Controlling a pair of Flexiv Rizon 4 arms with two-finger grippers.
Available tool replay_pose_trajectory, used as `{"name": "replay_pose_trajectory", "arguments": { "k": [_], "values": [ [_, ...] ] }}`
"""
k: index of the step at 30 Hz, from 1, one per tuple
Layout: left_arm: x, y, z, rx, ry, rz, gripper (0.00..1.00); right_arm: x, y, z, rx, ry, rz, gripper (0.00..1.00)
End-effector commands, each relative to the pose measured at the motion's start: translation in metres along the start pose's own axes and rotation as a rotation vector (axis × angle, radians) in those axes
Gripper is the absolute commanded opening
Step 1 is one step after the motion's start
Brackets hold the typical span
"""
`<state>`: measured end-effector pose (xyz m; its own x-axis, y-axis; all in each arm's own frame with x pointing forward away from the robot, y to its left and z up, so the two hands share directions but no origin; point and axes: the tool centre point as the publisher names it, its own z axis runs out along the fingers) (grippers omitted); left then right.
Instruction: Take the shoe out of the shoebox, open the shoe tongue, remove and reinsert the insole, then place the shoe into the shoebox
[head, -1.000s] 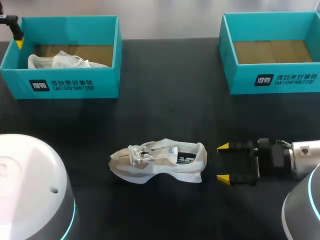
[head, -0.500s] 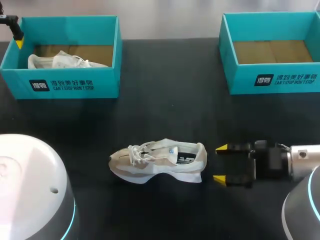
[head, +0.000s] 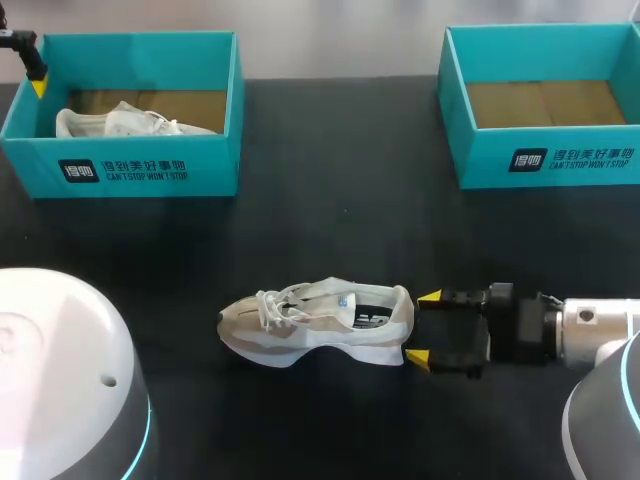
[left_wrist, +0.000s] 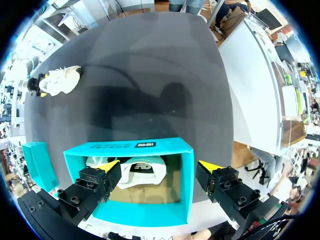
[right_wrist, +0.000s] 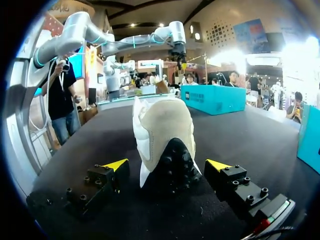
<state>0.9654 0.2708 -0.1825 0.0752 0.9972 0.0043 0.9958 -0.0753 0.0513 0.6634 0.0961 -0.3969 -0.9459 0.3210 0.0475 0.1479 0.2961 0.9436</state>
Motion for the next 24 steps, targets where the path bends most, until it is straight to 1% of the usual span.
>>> {"name": "replay_pose_trajectory", "arguments": {
  "k": [1,10,18,24],
  "values": [
    [0.000,0.000,0.000,0.000,0.002,0.001,1.00,-0.003,0.001,0.011,0.015,-0.005,0.008,1.00],
    [0.000,0.000,0.000,0.000,0.002,0.001,1.00,-0.010,0.000,0.021,0.015,-0.011,0.015,1.00],
    [0.000,0.000,0.000,0.000,0.002,0.001,1.00,-0.009,0.003,0.026,0.014,-0.009,-0.004,1.00],
    [0.000,0.000,0.000,0.000,0.002,0.001,1.00,-0.007,0.001,0.031,0.008,0.015,-0.026,1.00]
  ]
}}
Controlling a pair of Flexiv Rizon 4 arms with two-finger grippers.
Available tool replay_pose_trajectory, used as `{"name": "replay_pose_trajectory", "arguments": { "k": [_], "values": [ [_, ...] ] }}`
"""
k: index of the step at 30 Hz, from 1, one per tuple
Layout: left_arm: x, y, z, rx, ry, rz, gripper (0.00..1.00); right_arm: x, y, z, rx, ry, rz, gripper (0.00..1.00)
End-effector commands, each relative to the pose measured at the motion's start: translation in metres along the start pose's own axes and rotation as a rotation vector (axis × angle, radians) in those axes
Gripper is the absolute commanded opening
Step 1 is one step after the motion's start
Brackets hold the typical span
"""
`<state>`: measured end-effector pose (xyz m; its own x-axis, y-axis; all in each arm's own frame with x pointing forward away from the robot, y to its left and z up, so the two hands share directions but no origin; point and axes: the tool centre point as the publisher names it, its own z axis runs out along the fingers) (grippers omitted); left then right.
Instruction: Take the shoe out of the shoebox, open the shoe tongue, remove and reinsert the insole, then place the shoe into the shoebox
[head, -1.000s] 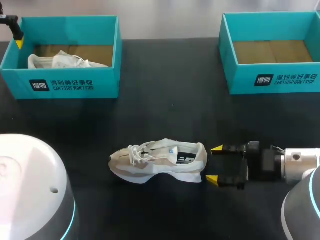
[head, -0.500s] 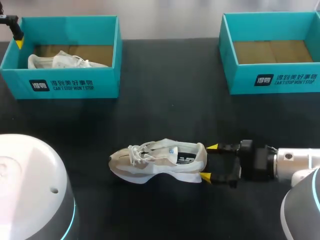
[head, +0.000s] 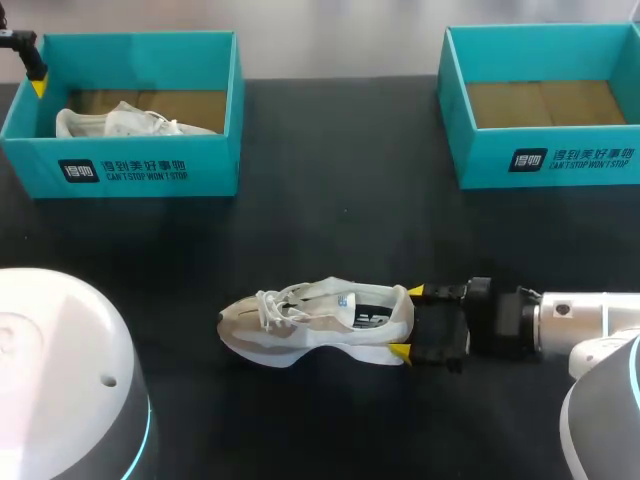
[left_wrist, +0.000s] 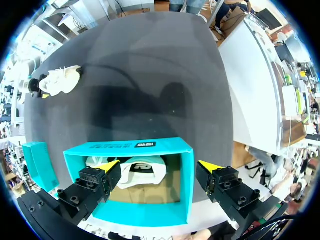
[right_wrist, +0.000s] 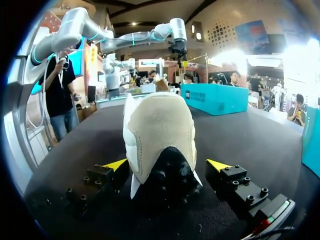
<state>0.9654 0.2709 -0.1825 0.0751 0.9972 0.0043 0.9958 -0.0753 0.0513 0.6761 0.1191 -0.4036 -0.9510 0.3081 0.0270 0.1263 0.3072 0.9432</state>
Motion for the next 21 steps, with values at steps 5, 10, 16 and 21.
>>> {"name": "replay_pose_trajectory", "arguments": {
  "k": [5,10,16,21],
  "values": [
    [0.000,0.000,0.000,0.000,0.002,0.001,1.00,-0.002,-0.001,0.007,0.000,0.017,0.000,1.00],
    [0.000,0.000,0.000,0.000,0.002,0.001,1.00,-0.004,-0.004,0.010,-0.003,0.029,-0.004,1.00],
    [0.000,0.000,0.000,0.000,0.002,0.001,1.00,-0.003,-0.006,0.019,-0.003,0.053,-0.004,1.00],
    [0.000,0.000,0.000,0.000,0.002,0.001,1.00,-0.002,-0.004,0.025,-0.003,0.064,-0.004,1.00]
  ]
}}
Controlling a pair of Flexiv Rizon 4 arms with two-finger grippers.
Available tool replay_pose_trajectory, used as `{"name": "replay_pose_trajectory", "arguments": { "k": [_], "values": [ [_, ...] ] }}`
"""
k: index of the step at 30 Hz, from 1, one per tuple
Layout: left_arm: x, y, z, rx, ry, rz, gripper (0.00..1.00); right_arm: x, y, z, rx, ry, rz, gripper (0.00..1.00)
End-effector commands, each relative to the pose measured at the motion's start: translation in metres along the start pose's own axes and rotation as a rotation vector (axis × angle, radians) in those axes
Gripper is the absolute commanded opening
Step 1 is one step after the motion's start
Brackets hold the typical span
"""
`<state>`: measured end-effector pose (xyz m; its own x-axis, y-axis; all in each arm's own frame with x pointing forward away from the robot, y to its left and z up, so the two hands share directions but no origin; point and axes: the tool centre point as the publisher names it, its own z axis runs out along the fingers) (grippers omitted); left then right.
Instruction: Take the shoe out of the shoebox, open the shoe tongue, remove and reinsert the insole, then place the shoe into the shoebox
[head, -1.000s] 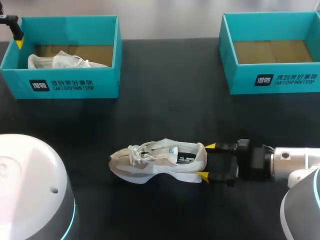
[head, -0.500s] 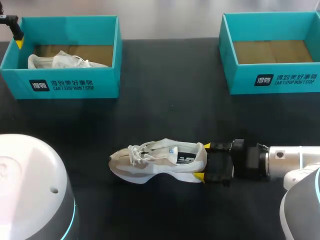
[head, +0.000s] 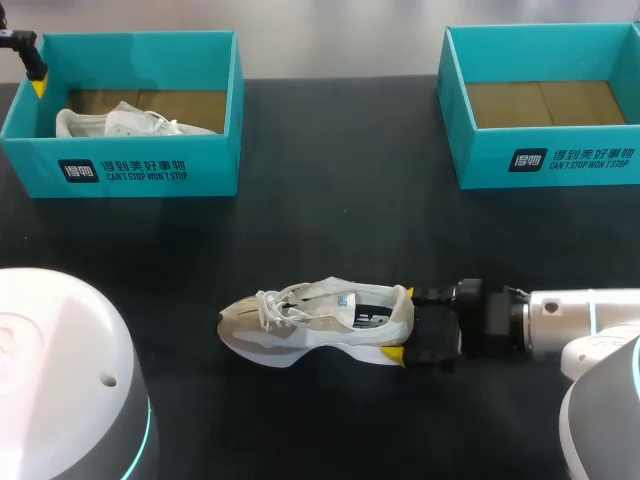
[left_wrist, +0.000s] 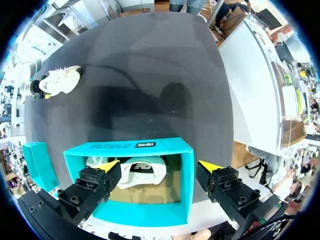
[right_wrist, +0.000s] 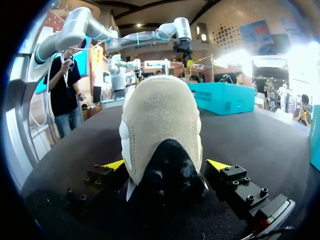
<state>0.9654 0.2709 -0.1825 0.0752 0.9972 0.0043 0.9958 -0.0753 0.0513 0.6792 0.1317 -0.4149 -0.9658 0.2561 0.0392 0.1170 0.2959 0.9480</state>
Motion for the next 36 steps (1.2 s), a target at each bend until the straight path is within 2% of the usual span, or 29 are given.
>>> {"name": "replay_pose_trajectory", "arguments": {
  "k": [1,30,32,35,36],
  "values": [
    [0.000,0.000,0.000,0.000,0.002,0.001,1.00,-0.003,0.003,0.010,0.012,0.012,0.001,1.00],
    [0.000,0.000,0.000,0.000,0.002,0.001,1.00,-0.003,-0.001,0.026,0.000,0.078,-0.019,1.00],
    [0.000,0.000,0.000,0.000,0.002,0.001,1.00,-0.003,0.000,0.026,-0.001,0.077,-0.020,0.54],
    [0.000,0.000,0.000,0.000,0.002,0.001,1.00,-0.003,0.000,0.027,0.001,0.080,-0.022,0.18],
    [0.000,0.000,0.000,0.000,0.002,0.001,1.00,-0.003,0.000,0.027,0.001,0.081,-0.022,0.01]
  ]
}}
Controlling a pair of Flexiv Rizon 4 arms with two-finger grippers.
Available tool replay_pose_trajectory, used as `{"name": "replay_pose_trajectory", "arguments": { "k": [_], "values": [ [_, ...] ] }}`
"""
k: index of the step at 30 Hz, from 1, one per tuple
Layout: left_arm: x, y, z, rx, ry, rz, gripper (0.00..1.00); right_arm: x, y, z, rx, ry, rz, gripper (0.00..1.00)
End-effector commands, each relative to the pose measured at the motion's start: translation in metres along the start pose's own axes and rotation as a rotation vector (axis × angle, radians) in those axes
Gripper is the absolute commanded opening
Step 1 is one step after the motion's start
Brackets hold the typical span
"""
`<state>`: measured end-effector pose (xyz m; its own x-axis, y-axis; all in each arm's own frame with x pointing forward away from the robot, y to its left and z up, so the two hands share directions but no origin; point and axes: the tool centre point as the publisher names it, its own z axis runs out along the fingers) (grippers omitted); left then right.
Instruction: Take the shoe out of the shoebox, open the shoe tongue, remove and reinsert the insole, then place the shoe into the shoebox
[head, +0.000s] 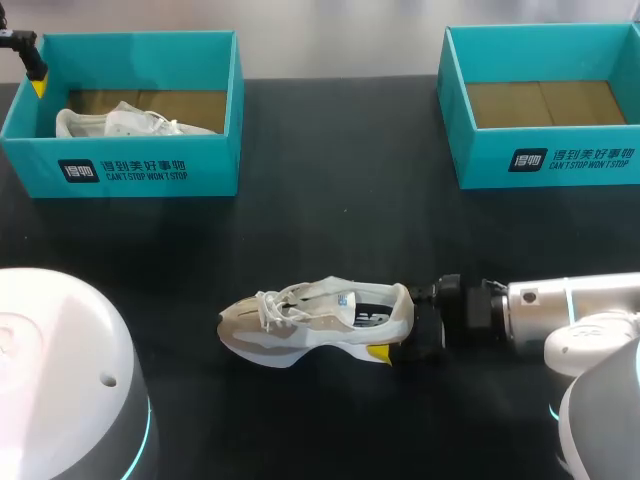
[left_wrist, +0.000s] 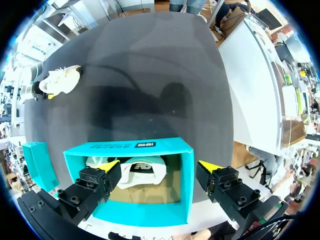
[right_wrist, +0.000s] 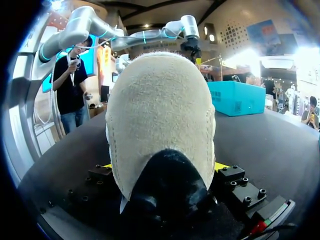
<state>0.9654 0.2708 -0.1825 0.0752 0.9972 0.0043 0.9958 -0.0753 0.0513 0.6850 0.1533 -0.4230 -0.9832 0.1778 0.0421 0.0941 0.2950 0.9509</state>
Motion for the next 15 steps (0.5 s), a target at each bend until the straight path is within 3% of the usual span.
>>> {"name": "replay_pose_trajectory", "arguments": {
  "k": [1,15],
  "values": [
    [0.0003,-0.0004,-0.0004,0.000,0.002,0.001,1.00,-0.0029,0.0001,0.0027,0.008,0.004,0.000,0.00],
    [0.0003,-0.0004,-0.0004,0.000,0.002,0.001,1.00,-0.0056,-0.0023,-0.0038,0.040,0.094,-0.011,0.00]
  ]
}}
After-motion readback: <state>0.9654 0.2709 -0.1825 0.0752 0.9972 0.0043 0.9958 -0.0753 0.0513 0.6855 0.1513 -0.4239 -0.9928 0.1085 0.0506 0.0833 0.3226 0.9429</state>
